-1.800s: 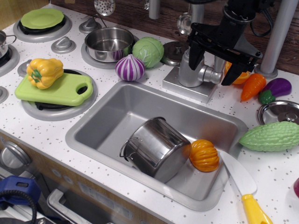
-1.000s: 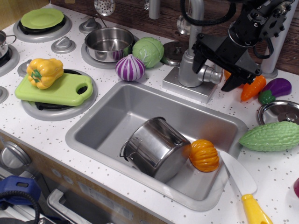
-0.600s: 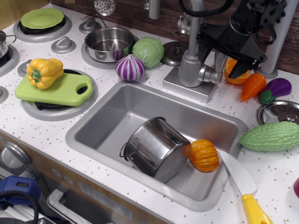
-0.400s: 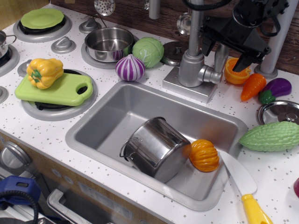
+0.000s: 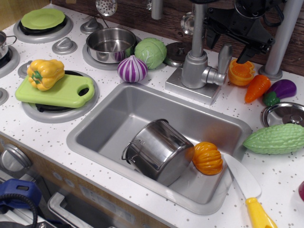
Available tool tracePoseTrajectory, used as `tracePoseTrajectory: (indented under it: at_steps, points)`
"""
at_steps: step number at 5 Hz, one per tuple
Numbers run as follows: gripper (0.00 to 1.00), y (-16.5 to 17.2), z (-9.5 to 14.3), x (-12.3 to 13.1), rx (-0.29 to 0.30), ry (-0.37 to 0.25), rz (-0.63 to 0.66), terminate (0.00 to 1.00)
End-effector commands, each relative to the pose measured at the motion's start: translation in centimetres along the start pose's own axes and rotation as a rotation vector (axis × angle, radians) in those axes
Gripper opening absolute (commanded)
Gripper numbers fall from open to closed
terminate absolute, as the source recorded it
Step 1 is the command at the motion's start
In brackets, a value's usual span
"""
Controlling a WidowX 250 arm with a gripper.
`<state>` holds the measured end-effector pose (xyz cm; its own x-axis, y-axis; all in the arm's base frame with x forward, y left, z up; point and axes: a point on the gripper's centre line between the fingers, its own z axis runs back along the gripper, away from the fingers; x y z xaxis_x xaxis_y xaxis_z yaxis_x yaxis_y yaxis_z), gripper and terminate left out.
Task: Turn lever vertical to front
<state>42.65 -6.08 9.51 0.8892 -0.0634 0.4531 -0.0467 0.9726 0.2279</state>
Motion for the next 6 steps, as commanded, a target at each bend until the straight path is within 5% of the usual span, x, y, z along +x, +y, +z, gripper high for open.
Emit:
tracePoseTrajectory:
  at_steps: [1,2,4,6]
  points:
    - [0.00,0.5,1.1,1.5,-0.024,-0.034,0.037,0.00]
    - [0.00,0.3,1.6,1.2,-0.026,-0.008,0.055,0.00]
    - [0.00,-1.2,3.3,-1.8,-0.038,0.199,0.130,0.00]
    - [0.00,-0.9,0.9,-3.6,-0.122,0.239,0.145,0.00]
